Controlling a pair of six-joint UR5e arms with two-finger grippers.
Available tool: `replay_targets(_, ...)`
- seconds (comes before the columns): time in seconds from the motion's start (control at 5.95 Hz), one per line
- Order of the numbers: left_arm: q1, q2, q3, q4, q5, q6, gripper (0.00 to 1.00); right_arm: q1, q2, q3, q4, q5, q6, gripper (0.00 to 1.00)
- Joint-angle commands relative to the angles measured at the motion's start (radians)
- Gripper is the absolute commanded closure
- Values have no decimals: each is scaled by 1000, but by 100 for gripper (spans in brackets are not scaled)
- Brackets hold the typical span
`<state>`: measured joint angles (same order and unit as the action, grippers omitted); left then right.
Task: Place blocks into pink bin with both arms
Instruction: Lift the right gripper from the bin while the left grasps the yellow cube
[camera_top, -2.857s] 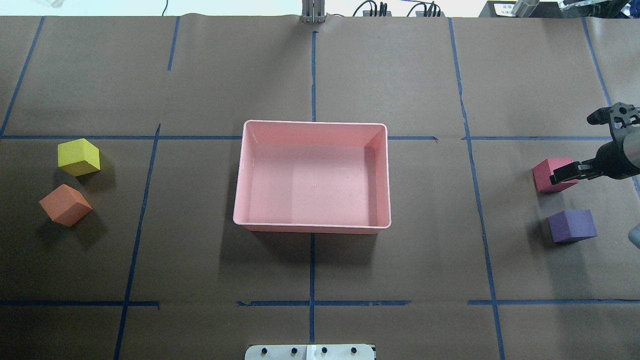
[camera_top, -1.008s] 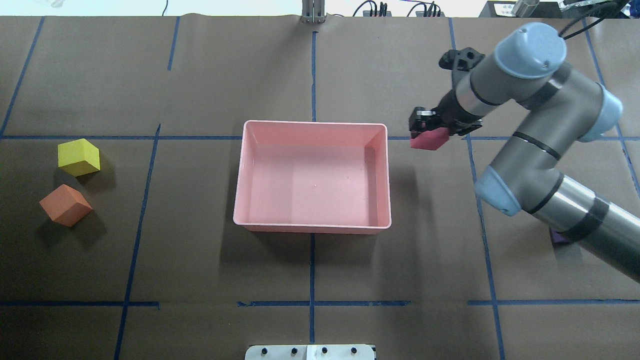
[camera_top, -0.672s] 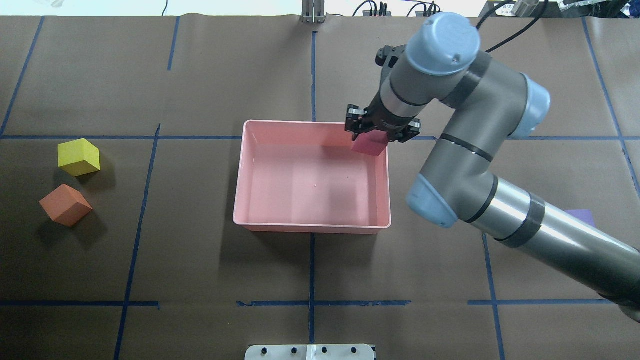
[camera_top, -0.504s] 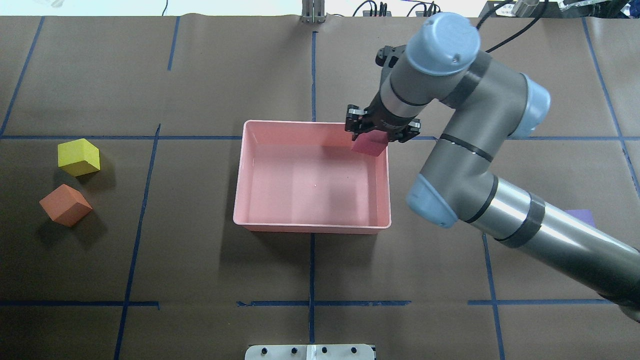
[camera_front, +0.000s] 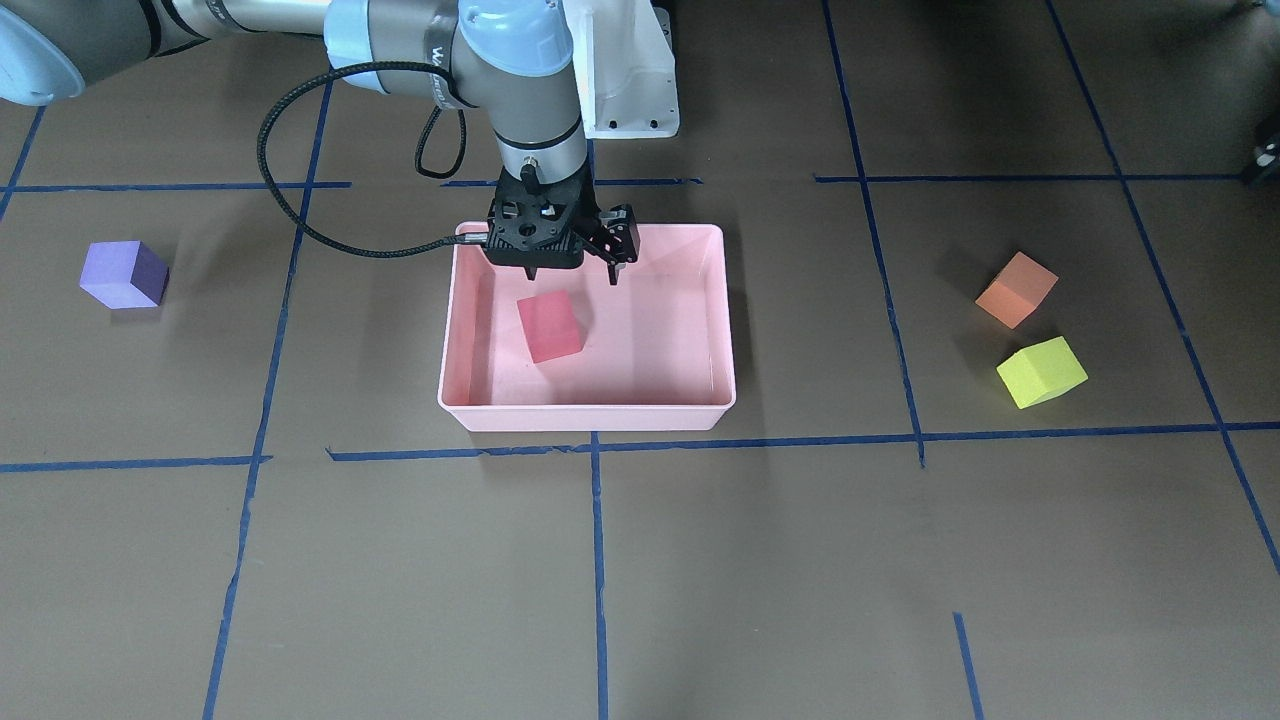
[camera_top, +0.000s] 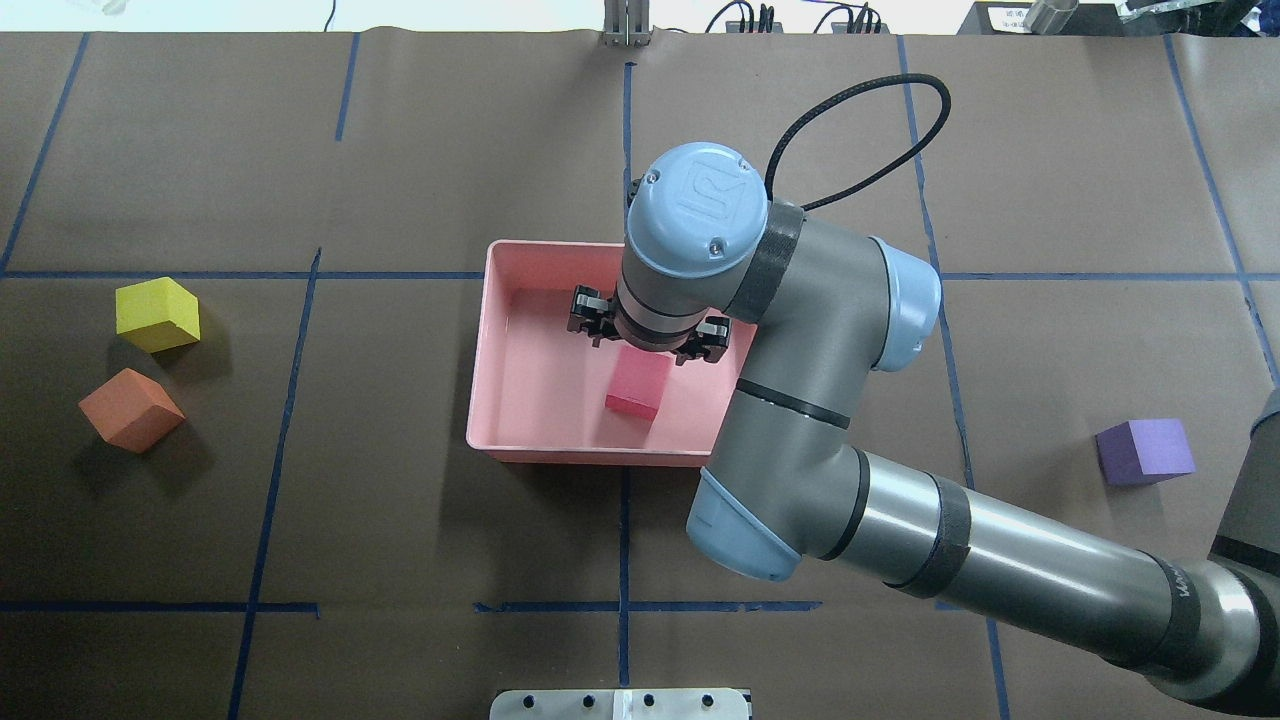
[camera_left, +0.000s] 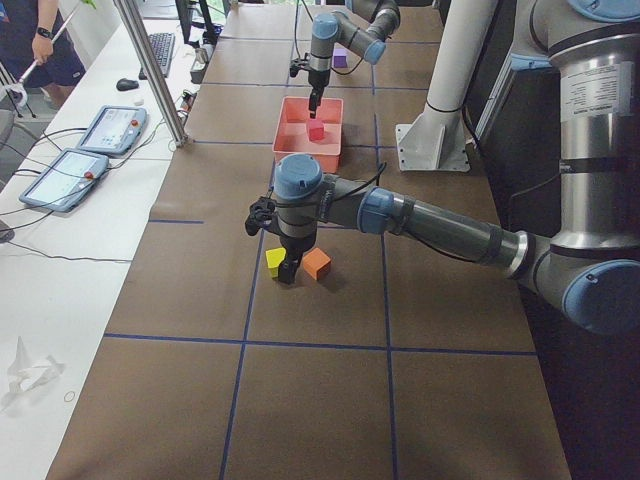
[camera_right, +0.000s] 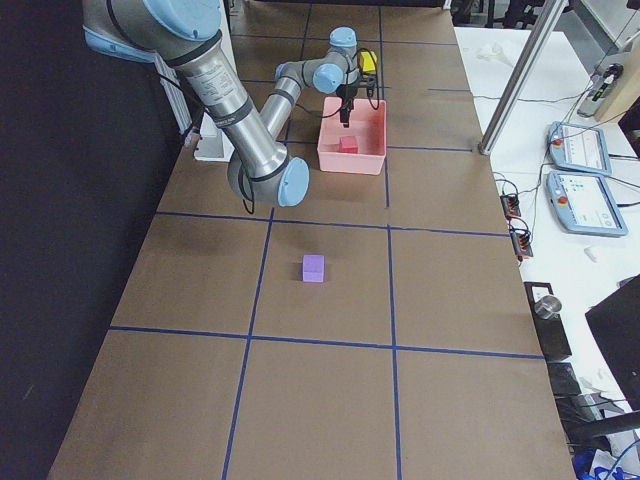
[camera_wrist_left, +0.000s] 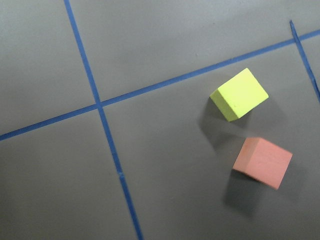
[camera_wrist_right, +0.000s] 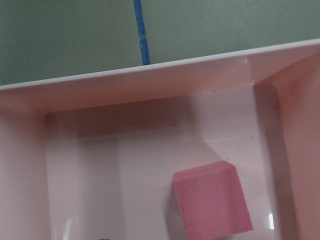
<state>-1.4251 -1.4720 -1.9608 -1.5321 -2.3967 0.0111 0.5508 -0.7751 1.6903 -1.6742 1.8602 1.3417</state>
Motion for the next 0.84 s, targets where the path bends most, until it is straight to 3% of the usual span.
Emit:
replay_targets(0.0, 90, -71, 162, -166, 1, -264, 0, 152, -44, 18, -59, 137, -208, 0)
replay_targets(0.34, 167, -155, 331, -383, 4, -612, 0, 317, -133, 19, -59, 221, -469, 0)
replay_targets(0.67, 269, -221, 404, -454, 95, -806, 0, 464, -258, 76, -61, 308, -739, 0)
